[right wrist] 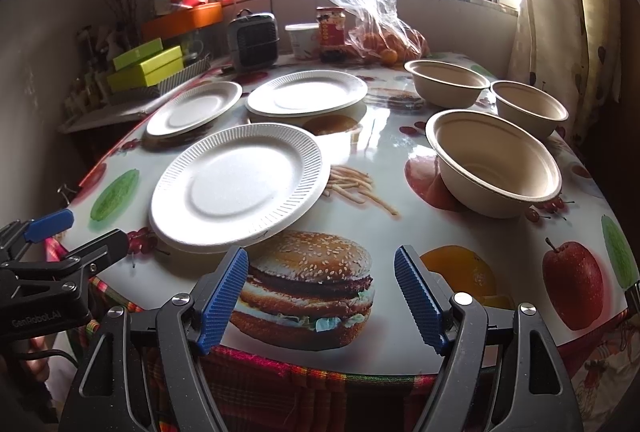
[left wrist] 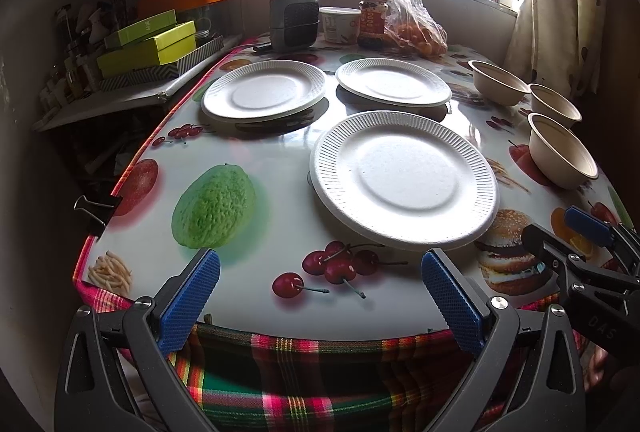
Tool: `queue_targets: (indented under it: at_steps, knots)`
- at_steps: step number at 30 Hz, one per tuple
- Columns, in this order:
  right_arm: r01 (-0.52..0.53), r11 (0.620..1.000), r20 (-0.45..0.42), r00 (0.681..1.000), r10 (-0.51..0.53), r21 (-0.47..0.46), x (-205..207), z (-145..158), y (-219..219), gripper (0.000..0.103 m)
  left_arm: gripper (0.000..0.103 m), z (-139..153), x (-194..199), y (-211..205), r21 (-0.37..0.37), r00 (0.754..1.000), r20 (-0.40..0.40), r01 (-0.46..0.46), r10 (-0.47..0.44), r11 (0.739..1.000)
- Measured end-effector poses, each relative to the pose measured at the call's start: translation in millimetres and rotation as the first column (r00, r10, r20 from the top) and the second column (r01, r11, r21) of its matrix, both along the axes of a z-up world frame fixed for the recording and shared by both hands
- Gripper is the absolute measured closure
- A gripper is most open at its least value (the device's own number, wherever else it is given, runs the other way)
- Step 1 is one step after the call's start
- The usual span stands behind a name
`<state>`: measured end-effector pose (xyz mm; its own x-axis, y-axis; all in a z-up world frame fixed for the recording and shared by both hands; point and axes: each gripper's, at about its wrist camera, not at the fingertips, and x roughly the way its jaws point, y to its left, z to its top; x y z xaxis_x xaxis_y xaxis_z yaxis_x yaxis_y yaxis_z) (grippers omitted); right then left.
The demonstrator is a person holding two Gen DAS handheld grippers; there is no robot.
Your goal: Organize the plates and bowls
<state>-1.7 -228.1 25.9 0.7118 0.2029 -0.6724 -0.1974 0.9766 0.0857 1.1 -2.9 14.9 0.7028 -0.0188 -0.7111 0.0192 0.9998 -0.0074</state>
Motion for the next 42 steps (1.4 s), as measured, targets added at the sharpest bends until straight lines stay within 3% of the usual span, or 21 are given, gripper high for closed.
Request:
queue_targets:
  at_steps: [27,42]
  knots:
    - [-0.004,1.000,0.010,1.000,0.004,-0.001,5,7,-2,0.027,0.002,8,8,-3,-0.003,1.000,0.008,0.019,-0.019,1.000]
    - [0.001,1.000,0.039,0.999,-0.001,-0.002,63,35,-6,0.027,0.002,30,66,-7,-0.098,0.995,-0.017,0.099,-0.101,0.990]
